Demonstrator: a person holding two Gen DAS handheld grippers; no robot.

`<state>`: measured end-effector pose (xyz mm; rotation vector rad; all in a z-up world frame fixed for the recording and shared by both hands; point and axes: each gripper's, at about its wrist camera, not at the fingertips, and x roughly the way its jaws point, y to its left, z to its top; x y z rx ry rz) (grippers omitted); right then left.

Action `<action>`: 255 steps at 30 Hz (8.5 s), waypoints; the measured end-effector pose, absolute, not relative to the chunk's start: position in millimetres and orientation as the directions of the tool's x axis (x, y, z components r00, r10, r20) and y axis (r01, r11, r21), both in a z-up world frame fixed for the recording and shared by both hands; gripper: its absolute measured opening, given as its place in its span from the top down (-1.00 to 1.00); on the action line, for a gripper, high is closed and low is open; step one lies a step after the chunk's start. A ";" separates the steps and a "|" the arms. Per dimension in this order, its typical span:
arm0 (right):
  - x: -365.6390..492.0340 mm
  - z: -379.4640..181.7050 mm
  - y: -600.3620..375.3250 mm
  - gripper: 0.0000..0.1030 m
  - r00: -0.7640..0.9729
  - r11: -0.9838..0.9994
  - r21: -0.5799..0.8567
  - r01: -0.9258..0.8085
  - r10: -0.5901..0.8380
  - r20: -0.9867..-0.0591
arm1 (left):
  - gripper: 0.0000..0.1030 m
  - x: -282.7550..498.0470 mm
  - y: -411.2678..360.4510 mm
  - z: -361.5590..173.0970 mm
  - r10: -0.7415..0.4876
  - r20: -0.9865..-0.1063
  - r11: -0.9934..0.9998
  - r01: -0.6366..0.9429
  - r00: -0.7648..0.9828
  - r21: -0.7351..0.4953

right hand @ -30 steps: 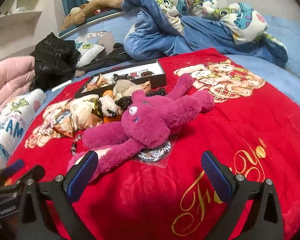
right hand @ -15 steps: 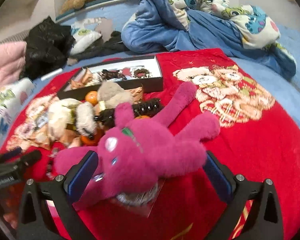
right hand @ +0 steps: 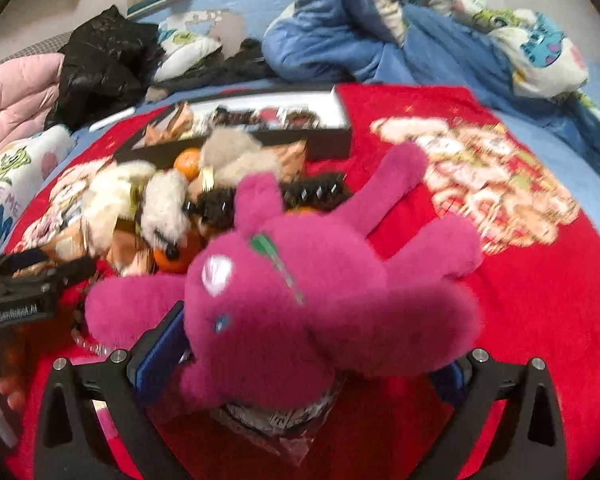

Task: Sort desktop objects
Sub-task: 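Reach the right gripper to the pink plush bunny and grasp it, then lift the pink bunny with the right gripper while the left gripper grasps an orange wrapped packet, then carry the packet into the black box and open the left gripper while the right carries the bunny, then lower the pink bunny into the black box and open the right gripper, then move the right gripper to the mandarin orange and grasp it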

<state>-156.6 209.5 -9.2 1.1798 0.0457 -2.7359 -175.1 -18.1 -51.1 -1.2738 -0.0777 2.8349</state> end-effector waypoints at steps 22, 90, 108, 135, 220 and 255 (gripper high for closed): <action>-162.4 -18.1 218.1 -0.16 -0.650 -0.987 0.087 0.133 -0.153 -0.745 | -0.15 -169.3 -18.5 -49.8 -0.046 -0.736 -0.998 0.057 -0.675 0.011; -246.4 101.9 192.1 -0.11 -0.793 -0.968 0.167 0.187 -0.249 -0.557 | 0.01 -267.5 2.0 48.5 0.092 -0.641 -0.996 -0.056 -0.762 -0.076; -430.5 67.3 185.4 -0.11 -0.714 -0.957 0.244 0.160 -0.283 -0.641 | 0.01 -407.9 1.5 1.4 0.080 -0.728 -0.996 -0.028 -0.681 -0.082; -448.3 12.7 155.7 -0.31 -0.610 -0.988 0.071 0.134 -0.139 -0.780 | -0.11 -406.3 -1.4 -17.4 0.055 -0.742 -0.997 -0.001 -0.668 -0.073; -193.9 75.2 214.1 -1.00 -0.796 -0.963 0.154 0.222 -0.270 -0.541 | -1.00 -134.7 7.1 35.5 0.086 -0.549 -0.996 -0.073 -0.831 -0.046; -224.0 -1.8 230.7 -0.67 -0.655 -0.958 0.186 0.217 -0.284 -0.700 | -1.00 -189.6 45.7 -44.8 0.095 -0.718 -0.995 -0.078 -0.689 -0.057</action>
